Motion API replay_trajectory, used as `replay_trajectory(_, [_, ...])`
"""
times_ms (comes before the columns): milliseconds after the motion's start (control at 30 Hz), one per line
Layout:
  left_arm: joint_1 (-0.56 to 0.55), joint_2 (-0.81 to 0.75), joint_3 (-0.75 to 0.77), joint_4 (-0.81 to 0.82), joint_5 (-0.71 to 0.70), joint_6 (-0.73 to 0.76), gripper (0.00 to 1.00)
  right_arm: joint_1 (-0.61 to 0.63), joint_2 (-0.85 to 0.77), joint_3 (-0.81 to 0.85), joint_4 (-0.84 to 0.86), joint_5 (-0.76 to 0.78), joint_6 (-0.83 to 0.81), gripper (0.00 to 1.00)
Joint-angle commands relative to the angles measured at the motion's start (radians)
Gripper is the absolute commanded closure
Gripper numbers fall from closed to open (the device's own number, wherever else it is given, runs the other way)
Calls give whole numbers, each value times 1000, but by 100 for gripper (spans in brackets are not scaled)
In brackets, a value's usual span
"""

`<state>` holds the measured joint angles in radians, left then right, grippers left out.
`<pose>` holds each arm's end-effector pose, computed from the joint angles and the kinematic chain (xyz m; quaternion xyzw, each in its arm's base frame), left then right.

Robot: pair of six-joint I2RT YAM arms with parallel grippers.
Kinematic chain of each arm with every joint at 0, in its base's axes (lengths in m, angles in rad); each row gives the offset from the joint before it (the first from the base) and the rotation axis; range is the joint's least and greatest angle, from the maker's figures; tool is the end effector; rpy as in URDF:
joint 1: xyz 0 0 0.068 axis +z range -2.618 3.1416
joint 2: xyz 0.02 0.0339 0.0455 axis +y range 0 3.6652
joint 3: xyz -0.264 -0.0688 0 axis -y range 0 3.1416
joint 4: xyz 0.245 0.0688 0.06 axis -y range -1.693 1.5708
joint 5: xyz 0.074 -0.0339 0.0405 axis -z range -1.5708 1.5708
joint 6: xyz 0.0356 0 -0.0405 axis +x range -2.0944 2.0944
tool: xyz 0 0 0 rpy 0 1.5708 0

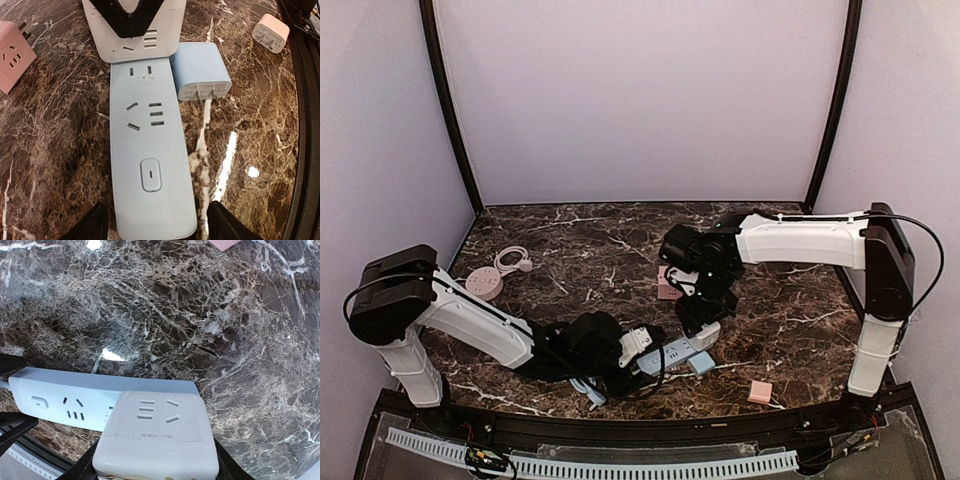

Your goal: Insert the plug

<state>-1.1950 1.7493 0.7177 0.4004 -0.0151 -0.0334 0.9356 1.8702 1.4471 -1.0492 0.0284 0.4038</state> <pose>0.1226 -0.3092 0.1292 0.4864 0.7473 -0.2554 0.3738 0.2124 0.2865 0.2108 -0.2618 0.9638 0.0194 0.0474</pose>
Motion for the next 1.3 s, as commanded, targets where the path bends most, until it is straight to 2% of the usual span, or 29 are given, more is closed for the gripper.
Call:
replay_trajectory(0, [9,5,-26,28,13,4,33,-15,83,-60,37,29,5,100])
replay_trajectory(233, [16,6,-34,38,53,8,33,-20,134,-138,132,4,4,100])
replay_trajectory(567, [17,34,-26,72,64,27,33,-37,155,-157,180,5,-11,100])
replay_trajectory(667, [16,55,2,60,52,60,40,-38,128,-148,180,4,-21,99])
replay_trajectory(733, [18,74,15,51,45,68,52,-38,106,-142,180,3,-28,88])
replay_trajectory(800, [16,80,23,48,43,71,59,-39,82,-135,178,5,-32,76])
replay_trajectory(1000, [16,92,44,43,51,66,78,-40,-9,-90,164,26,-36,37])
replay_trajectory(1067, [17,102,56,43,53,61,79,-39,-36,-63,156,37,-42,28])
replay_trajectory(1200, [16,131,104,32,46,43,79,-40,-111,-24,138,61,-44,3])
replay_trajectory(1267, [16,148,131,24,33,39,79,-39,-156,-23,129,85,-40,1])
